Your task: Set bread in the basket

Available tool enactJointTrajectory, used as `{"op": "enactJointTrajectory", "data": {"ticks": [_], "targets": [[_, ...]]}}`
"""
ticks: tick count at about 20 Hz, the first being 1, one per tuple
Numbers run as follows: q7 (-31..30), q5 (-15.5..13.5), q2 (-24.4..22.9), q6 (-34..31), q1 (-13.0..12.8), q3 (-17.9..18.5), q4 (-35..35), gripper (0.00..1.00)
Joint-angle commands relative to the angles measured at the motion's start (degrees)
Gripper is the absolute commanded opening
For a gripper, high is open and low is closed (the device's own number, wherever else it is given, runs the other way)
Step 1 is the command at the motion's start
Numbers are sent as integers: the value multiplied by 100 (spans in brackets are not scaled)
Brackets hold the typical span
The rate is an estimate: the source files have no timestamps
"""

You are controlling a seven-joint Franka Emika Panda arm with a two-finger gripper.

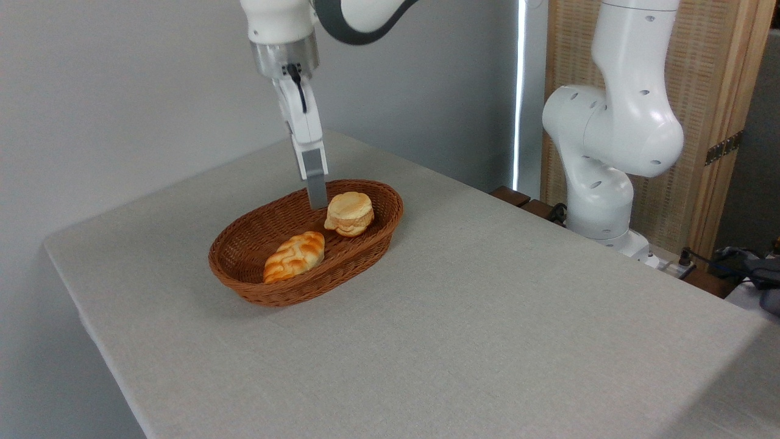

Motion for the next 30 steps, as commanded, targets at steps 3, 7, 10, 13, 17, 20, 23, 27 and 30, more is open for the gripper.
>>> {"op": "enactJointTrajectory", "data": {"ticks": [3, 7, 10, 13, 17, 20, 23, 27, 30], "targets": [[-317, 74, 764, -1491, 91, 514, 1701, 100], [-467, 529, 1039, -1757, 136, 980, 2461, 100], [-440, 829, 1065, -1740, 144, 1183, 2549, 100], [-431, 909, 1022, -1740, 180, 1481, 2558, 100], [-440, 909, 1004, -1722, 180, 1798, 2558, 100], [-466, 892, 995, -1845, 180, 1728, 2541, 100], [-458, 865, 986, -2047, 180, 1701, 2523, 100], [-432, 830, 916, -2074, 171, 1605, 2453, 100], [-397, 821, 934, -2012, 180, 1482, 2453, 100]]}}
